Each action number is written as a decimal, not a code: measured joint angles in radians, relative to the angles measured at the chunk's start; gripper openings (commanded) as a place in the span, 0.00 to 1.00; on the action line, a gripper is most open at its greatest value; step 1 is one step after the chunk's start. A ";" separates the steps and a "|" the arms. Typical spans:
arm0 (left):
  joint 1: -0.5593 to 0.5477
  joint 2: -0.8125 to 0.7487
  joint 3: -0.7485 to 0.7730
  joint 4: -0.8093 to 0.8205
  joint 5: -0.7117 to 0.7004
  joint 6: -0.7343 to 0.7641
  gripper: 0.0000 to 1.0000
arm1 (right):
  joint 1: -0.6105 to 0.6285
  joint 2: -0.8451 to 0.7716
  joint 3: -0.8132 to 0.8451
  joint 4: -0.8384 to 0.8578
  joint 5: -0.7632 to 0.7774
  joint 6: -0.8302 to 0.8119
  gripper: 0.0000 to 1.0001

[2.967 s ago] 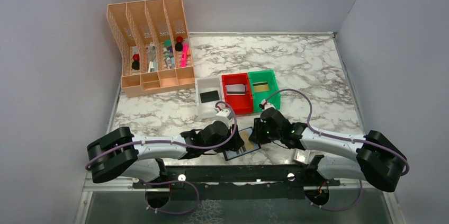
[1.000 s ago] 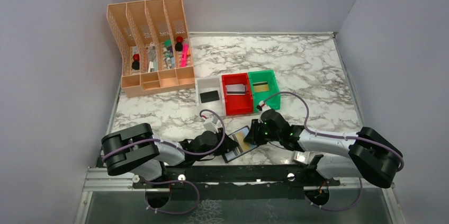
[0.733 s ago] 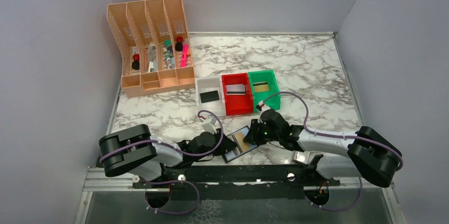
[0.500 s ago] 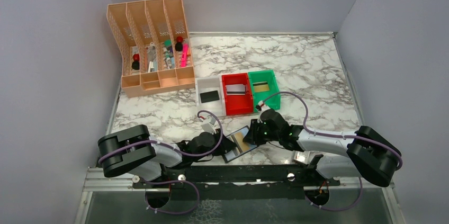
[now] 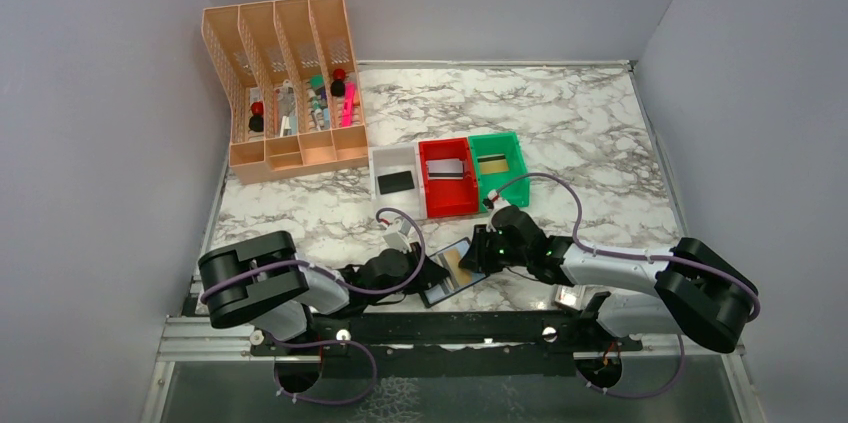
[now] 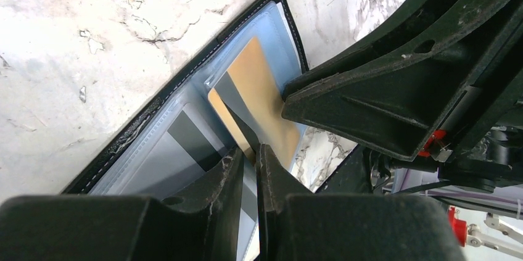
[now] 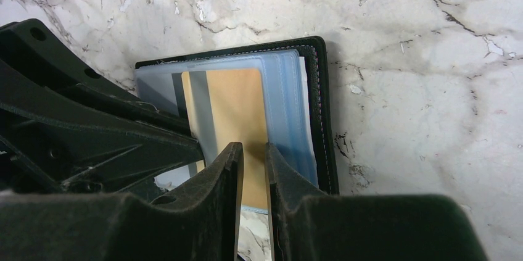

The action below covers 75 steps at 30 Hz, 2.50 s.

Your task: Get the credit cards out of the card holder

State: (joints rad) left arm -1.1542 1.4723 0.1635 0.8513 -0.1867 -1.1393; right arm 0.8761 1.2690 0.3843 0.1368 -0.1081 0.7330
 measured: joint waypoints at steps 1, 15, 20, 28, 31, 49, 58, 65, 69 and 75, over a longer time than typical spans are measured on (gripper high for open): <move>0.000 0.006 0.000 0.009 0.002 0.000 0.18 | 0.000 0.000 0.000 0.000 0.000 0.000 0.25; 0.002 0.052 -0.009 0.078 0.008 0.003 0.00 | -0.001 -0.002 0.000 -0.002 0.002 0.000 0.26; 0.005 0.036 -0.043 0.111 0.016 -0.009 0.00 | -0.001 -0.002 0.000 -0.003 0.007 0.000 0.26; 0.010 -0.129 -0.093 -0.006 0.026 -0.003 0.00 | 0.000 0.000 0.005 -0.009 0.009 0.000 0.26; 0.010 -0.192 -0.093 -0.082 0.027 0.003 0.00 | 0.000 0.001 0.010 -0.016 0.009 0.000 0.26; 0.010 -0.415 -0.071 -0.361 0.026 0.074 0.00 | 0.000 0.021 0.053 -0.001 -0.162 -0.044 0.36; 0.010 -0.400 -0.059 -0.373 0.033 0.086 0.06 | 0.000 0.196 0.065 0.167 -0.238 0.006 0.36; 0.010 -0.412 -0.059 -0.384 0.033 0.107 0.20 | 0.000 0.210 0.036 0.249 -0.251 0.039 0.35; 0.010 -0.398 -0.052 -0.385 0.037 0.123 0.23 | 0.000 0.225 0.027 0.288 -0.264 0.058 0.33; 0.010 -0.321 -0.023 -0.364 0.050 0.135 0.07 | -0.001 0.235 0.018 0.317 -0.275 0.075 0.32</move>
State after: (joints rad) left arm -1.1446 1.1515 0.1402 0.4870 -0.1368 -1.0042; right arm 0.8749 1.5043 0.4019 0.4541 -0.3832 0.8082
